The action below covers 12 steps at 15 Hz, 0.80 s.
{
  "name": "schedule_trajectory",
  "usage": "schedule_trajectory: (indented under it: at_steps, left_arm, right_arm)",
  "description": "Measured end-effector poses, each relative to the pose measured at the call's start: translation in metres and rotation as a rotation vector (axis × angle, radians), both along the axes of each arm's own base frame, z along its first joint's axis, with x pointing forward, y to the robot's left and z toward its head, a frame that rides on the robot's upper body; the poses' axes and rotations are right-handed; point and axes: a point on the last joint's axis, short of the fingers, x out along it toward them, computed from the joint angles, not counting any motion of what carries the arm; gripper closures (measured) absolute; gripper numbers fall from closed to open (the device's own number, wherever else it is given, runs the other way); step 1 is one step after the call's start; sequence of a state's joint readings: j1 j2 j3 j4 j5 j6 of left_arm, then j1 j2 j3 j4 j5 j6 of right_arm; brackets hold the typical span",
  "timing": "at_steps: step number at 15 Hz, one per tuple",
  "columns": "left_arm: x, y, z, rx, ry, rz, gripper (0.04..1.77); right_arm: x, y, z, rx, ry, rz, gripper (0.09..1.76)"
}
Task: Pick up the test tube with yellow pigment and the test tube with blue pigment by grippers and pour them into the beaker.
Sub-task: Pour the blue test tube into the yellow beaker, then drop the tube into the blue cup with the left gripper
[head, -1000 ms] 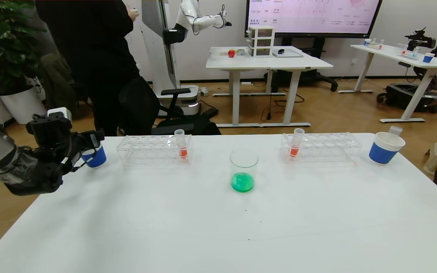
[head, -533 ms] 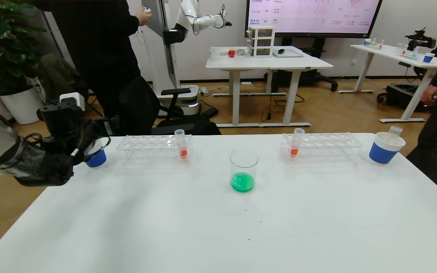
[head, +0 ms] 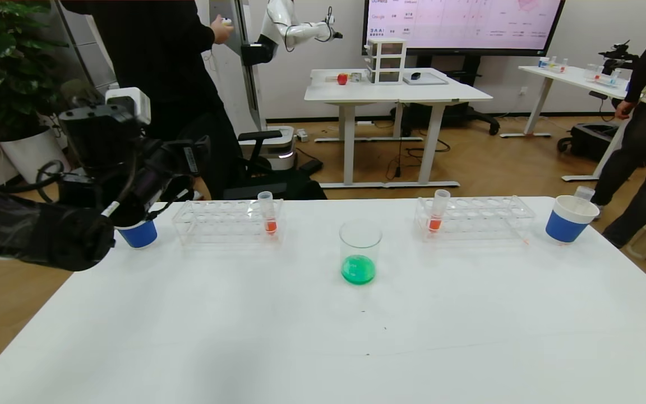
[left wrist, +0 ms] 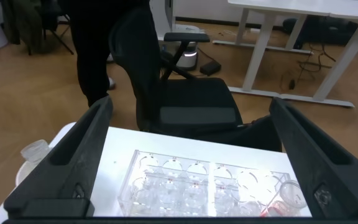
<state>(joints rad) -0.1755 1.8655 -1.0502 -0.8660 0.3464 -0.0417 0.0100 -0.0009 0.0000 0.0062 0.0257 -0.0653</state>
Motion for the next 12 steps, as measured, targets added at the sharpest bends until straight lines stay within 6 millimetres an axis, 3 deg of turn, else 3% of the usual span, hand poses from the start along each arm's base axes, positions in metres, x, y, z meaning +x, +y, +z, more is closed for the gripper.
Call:
schedule_trajectory:
  at_steps: [5, 12]
  left_arm:
    - [-0.085, 0.009, 0.054, 0.125, -0.097, -0.009, 0.06]
    - [-0.210, 0.038, 0.075, 0.176, -0.097, 0.018, 0.06]
  right_arm:
    - [0.000, 0.000, 0.000, 0.000, 0.000, 0.000, 0.11]
    - [0.000, 0.000, 0.000, 0.000, 0.000, 0.001, 0.11]
